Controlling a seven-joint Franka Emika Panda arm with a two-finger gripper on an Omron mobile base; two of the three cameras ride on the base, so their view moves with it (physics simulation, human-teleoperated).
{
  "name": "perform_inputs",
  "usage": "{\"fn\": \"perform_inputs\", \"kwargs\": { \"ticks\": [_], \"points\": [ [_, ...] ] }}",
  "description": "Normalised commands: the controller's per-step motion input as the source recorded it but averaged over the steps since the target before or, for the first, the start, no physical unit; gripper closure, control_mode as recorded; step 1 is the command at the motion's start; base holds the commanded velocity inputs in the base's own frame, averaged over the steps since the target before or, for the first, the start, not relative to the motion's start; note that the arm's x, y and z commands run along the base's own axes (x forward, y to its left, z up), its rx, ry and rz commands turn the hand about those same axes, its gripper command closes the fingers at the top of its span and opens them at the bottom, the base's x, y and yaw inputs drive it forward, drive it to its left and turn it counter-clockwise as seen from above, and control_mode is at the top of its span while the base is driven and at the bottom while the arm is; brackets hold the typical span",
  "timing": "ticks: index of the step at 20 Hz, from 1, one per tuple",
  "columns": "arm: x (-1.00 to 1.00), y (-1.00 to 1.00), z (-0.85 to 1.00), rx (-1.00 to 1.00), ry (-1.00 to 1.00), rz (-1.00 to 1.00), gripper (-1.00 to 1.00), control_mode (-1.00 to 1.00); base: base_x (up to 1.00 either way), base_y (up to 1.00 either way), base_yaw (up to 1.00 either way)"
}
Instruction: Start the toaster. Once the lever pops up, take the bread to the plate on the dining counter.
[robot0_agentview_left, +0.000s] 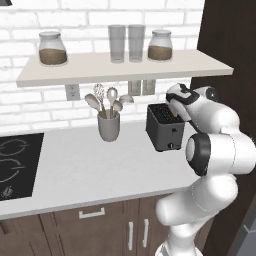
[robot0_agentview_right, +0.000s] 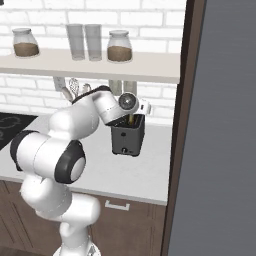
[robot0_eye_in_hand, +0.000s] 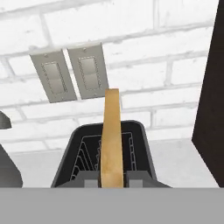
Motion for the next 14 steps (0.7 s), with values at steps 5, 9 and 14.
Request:
{"fn": "perform_inputs", "kwargs": {
  "ticks": [5, 9, 14],
  "points": [
    [-0.42, -0.01, 0.42, 0.0, 0.0, 0.0, 1.0, -1.0, 0.0, 0.0, 0.0],
    [-0.63, -0.02, 0.24, 0.0, 0.01, 0.0, 1.0, -1.0, 0.0, 0.0, 0.0],
    [-0.49, 0.0, 0.49, 0.0, 0.04, 0.01, 1.0, -1.0, 0.0, 0.0, 0.0]
  ]
}}
